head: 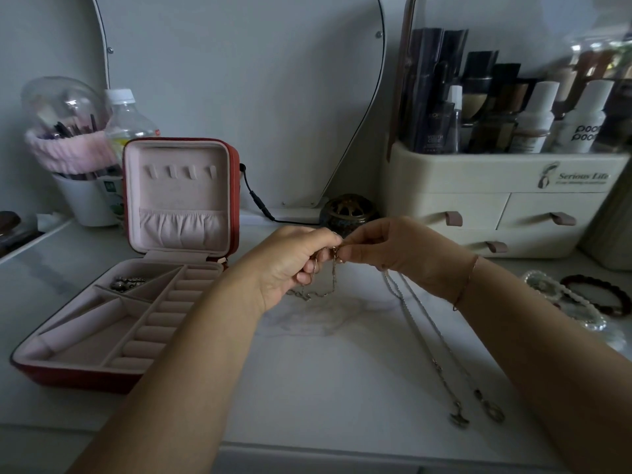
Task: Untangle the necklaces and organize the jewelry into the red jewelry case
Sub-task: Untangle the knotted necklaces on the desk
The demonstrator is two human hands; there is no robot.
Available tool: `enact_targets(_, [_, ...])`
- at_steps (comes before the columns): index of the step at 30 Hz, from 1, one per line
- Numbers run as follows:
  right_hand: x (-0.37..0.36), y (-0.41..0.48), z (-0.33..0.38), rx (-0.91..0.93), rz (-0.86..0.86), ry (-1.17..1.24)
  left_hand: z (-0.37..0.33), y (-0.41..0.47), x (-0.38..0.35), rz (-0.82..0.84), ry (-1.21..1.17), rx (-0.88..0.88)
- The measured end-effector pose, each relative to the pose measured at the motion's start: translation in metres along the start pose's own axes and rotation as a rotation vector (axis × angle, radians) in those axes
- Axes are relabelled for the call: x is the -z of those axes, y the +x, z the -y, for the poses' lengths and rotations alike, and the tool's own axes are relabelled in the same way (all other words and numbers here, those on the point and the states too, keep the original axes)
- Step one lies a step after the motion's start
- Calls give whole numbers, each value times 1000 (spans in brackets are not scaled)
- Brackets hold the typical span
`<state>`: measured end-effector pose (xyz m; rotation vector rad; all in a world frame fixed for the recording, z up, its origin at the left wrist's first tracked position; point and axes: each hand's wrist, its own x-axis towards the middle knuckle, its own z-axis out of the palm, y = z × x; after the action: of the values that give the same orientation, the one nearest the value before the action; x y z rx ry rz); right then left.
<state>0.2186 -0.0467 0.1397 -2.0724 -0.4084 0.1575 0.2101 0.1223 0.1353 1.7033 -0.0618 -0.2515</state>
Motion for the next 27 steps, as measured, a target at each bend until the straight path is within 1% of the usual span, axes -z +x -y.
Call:
enact_targets(5, [0, 3, -3, 29, -23, -28, 0, 0, 0, -2, -14, -10])
enact_targets(9, [0, 3, -3, 65, -39, -164, 2, 2, 0, 0, -18, -28])
enact_targets(14, [-3, 1, -2, 87, 5, -306, 3, 4, 2, 7, -120, -48])
enact_targets(17, [-3, 2, -2, 86, 11, -275, 2, 3, 1, -14, -148, -51])
enact_targets(22, [1, 1, -1, 54, -1, -126, 5, 4, 0, -108, 38, -78])
enact_targets(24, [3, 1, -1, 46, -22, -93, 6, 5, 0, -109, 34, -80])
enact_targets(27, [5, 2, -2, 44, -47, -48, 6, 4, 1, -65, 16, -77])
